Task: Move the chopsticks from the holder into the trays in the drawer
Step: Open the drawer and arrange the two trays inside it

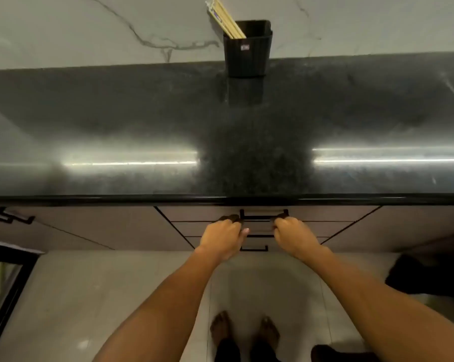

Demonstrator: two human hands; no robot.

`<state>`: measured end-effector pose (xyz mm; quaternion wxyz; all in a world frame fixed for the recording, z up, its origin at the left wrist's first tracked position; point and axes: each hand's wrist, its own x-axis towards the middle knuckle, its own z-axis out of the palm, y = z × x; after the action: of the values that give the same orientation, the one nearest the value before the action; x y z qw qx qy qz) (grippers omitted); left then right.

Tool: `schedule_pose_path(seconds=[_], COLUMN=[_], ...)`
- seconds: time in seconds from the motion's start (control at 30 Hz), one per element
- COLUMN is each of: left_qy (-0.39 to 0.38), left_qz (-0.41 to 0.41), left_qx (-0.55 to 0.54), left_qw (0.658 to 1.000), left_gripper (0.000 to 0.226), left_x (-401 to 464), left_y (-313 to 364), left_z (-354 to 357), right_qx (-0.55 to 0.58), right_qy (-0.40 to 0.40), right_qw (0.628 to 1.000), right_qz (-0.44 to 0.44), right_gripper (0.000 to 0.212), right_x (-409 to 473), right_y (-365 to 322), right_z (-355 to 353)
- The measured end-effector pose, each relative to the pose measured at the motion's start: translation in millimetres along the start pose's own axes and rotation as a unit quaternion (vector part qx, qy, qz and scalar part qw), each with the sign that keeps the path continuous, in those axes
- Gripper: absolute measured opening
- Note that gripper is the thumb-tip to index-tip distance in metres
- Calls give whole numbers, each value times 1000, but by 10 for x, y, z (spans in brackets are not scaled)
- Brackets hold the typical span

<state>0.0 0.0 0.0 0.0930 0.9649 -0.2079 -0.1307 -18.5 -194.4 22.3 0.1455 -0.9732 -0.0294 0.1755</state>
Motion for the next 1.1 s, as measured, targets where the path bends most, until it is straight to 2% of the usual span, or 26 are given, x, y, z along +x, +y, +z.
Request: schedule_pose_path(seconds=[0.07, 0.13, 0.23, 0.43, 0.6, 0.83, 1.1], left_qy=[-22, -28, -36, -82, -69, -73, -79], left_qz=[3, 9, 14, -39, -98, -75, -71], left_qx=[-23, -56, -72, -96, -170, -135, -113], left_qw=[999, 998, 997, 991, 978, 985, 988], left_gripper=[47, 49, 51, 46, 43, 36, 40], left_x=[76, 159, 281, 408, 429, 262, -16], left_y=[4, -12, 1, 64, 159, 181, 326], left_z=[90, 173, 229, 244, 270, 354, 366], right_qx=[-6, -23, -18, -18, -25, -44, -54], right_qy=[-35, -74, -87, -145, -132, -144, -157], right_qw=[999, 997, 996, 989, 991, 988, 986], right_qz=[11, 9, 2, 7, 25, 17, 14], right_gripper=[33, 49, 60, 64, 64, 62, 67], right_x=[59, 95, 172, 273, 287, 166, -133], right_y=[63, 135, 206, 301, 255, 216, 221], right_z=[72, 115, 162, 201, 264, 374, 484])
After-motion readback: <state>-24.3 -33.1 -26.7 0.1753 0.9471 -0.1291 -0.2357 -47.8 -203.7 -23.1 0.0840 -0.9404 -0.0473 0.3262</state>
